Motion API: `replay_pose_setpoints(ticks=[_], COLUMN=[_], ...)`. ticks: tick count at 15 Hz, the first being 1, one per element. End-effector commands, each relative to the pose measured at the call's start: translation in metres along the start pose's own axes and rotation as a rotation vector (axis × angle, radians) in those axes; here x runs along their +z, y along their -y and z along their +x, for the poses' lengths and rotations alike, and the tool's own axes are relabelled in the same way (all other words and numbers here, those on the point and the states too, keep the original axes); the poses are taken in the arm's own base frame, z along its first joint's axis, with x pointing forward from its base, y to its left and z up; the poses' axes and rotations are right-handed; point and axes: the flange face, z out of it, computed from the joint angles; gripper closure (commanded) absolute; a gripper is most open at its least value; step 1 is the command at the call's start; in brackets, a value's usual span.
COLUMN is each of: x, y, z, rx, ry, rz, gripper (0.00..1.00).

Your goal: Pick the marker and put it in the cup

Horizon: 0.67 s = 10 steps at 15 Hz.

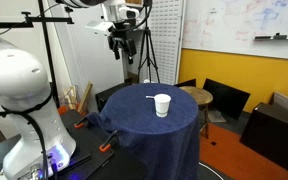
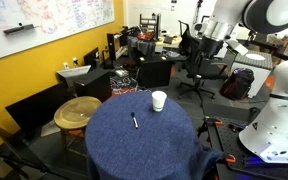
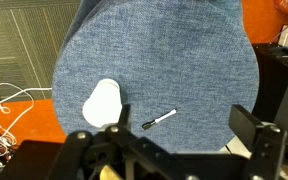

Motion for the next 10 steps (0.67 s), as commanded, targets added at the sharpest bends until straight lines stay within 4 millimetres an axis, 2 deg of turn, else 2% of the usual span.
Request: replay_pose_setpoints(ticks=[1, 7, 10], x=[-0.0007, -0.0007, 0.0027], y=[0.0000, 0.0000, 0.0018], z=[0.0002, 0.0002, 0.0077], rx=[0.000, 0.000, 0.040], ry=[0.001, 0.001, -0.035], rz=[0.000, 0.000, 0.012], gripper=[0.00, 0.00, 0.00])
